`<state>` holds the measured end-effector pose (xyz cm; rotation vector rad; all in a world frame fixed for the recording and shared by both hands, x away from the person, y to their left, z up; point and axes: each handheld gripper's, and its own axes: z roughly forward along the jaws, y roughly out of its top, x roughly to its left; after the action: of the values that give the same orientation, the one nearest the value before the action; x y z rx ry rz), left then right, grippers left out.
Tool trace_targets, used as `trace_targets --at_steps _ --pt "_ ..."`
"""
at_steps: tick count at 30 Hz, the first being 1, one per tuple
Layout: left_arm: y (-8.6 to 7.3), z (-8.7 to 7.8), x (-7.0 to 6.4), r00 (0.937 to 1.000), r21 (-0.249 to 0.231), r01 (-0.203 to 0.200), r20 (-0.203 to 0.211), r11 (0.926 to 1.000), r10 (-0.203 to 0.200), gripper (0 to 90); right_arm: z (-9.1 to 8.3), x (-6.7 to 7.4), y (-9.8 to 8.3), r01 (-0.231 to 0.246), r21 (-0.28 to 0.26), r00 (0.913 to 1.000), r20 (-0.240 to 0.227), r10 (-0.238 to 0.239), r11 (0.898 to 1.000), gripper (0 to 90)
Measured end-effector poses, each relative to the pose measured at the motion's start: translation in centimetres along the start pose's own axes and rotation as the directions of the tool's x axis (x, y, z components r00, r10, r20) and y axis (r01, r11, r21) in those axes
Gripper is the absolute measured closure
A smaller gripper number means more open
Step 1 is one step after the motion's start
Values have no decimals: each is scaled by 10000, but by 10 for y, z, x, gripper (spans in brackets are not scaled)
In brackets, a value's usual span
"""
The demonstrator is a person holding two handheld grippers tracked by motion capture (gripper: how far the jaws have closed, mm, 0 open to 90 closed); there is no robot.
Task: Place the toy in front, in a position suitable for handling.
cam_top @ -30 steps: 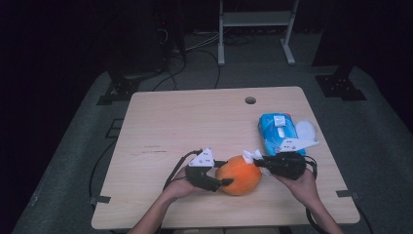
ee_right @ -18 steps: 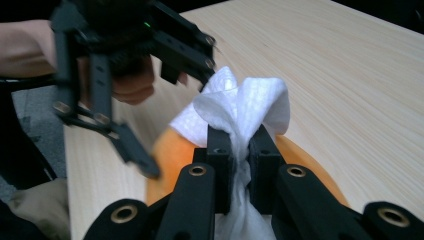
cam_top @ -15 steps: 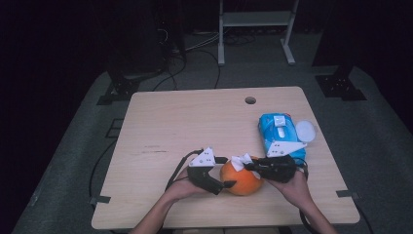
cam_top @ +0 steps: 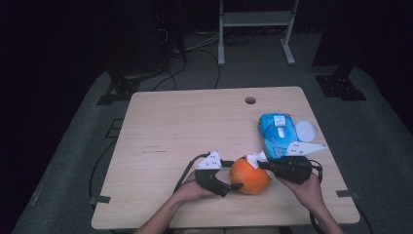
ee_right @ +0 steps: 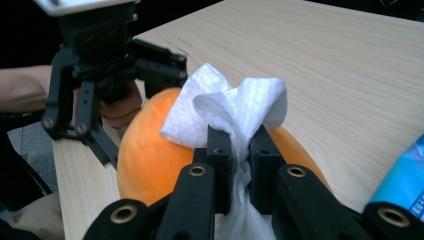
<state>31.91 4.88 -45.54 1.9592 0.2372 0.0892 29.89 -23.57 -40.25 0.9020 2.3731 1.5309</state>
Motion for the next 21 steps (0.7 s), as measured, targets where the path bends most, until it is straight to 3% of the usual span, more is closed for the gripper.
trace_targets --at_steps 4,8,9,13,18,21 --pt "17 -11 -6 9990 -32 -441 9 9990 441 383 0 3 8 -7 -427 9998 -209 -2 9991 823" --pt "35 -34 -7 9988 -89 -436 -214 9990 434 407 6 4 16 -338 -960 9974 -666 274 9948 824" --pt "37 -37 -7 9990 -30 -363 -252 9993 362 413 9 3 19 -501 -1152 9953 -877 401 9921 823" --pt "39 -50 0 9994 336 53 -353 9994 -41 415 21 5 25 -494 -1178 9946 -967 380 9918 823" --pt "31 -53 9 9957 1107 824 -506 9904 -772 418 38 -2 18 -713 -552 9926 -1027 654 9959 823" --pt "30 -52 10 9934 1079 1043 -592 9887 -983 420 41 0 16 -726 -472 9923 -1040 674 9962 823"
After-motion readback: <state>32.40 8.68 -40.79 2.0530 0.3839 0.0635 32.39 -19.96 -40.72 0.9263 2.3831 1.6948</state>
